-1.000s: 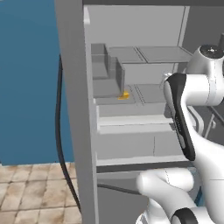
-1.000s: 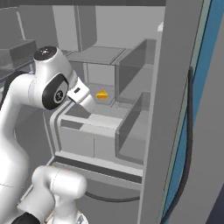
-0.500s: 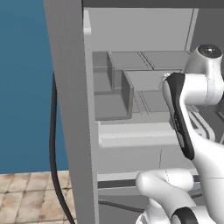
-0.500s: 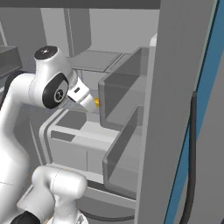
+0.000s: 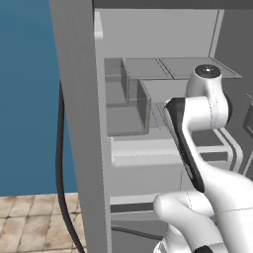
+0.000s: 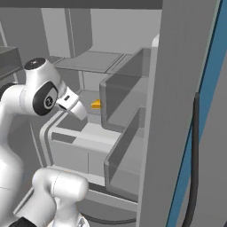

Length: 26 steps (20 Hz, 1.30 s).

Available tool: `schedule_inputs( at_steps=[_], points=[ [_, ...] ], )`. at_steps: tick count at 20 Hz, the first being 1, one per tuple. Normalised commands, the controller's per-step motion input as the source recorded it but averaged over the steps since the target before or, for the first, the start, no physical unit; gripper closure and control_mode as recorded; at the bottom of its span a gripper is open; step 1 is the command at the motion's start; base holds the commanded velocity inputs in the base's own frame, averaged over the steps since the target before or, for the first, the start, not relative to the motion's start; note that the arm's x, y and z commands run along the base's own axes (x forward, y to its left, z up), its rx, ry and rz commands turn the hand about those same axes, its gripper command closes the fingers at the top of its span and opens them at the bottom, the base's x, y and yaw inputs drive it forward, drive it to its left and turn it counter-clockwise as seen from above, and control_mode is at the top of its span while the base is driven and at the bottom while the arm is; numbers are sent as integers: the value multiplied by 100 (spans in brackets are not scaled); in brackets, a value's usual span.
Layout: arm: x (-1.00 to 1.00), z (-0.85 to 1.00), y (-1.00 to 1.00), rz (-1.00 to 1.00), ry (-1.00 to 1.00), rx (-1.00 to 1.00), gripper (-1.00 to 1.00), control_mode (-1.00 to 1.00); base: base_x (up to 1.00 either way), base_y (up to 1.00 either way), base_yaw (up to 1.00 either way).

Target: Take the cheese, chicken drumstick, and mushroom from the fridge and place them on the plate on the dining counter to create an appetizer plate.

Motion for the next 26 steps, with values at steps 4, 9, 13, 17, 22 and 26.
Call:
schedule_inputs(
  at_steps=[4,9,13,17,22,26],
  points=[
    [0,-10,0,14,4,0,-100,-100,0,0,0],
    [3,-11,0,23,0,0,-100,-100,0,0,0],
    [17,-10,0,11,1,-1,-100,-100,0,0,0],
    [21,-25,1,-1,-4,-2,-100,-100,0,0,0],
    [33,-21,15,-11,-8,0,-100,-100,0,0,0],
    [44,-7,10,-15,0,0,-100,-100,0,0,0]
  ],
)
